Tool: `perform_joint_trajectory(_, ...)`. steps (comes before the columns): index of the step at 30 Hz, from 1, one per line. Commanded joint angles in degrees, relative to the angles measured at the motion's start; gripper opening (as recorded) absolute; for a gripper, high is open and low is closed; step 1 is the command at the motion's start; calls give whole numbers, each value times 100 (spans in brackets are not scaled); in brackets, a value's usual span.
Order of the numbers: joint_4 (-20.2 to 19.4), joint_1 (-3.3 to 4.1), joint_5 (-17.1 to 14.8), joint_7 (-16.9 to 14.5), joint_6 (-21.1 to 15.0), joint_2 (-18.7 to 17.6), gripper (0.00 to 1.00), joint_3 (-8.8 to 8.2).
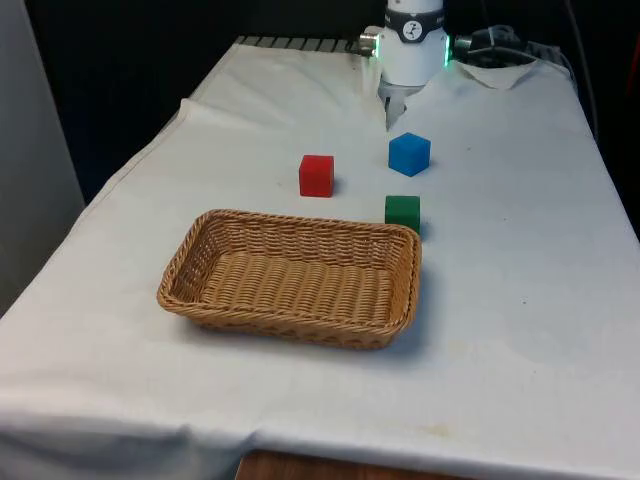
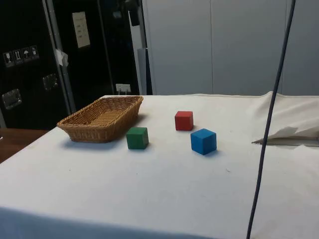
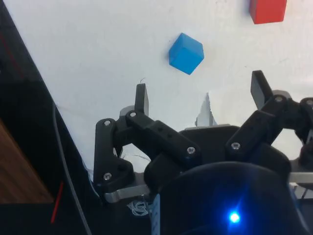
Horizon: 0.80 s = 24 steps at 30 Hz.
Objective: Pick up exactly two blocks and place them into the basket.
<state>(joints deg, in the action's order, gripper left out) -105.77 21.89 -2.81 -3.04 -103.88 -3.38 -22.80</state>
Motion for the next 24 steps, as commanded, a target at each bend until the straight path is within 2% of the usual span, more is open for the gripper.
perform_joint_trajectory(1, -69, 6, 29, 17, -57, 52, 100, 0)
perform_joint_trajectory(8, -447, 17, 172, 80, -258, 304, 100, 29)
perform_joint_trajectory(9, -327, 0, 74, 17, -138, 195, 100, 17)
perform_joint_trajectory(10, -498, 11, 195, 92, -286, 344, 100, 34)
perform_joint_trajectory(16, -934, 6, 384, 189, -561, 613, 100, 92)
perform_joint_trajectory(17, -871, 0, 309, 126, -453, 561, 100, 80)
perform_joint_trajectory(18, -991, 6, 407, 201, -607, 647, 100, 97)
perform_joint_trajectory(23, -1381, -11, 539, 235, -934, 831, 100, 97)
perform_joint_trajectory(24, -1324, -11, 464, 183, -831, 791, 100, 97)
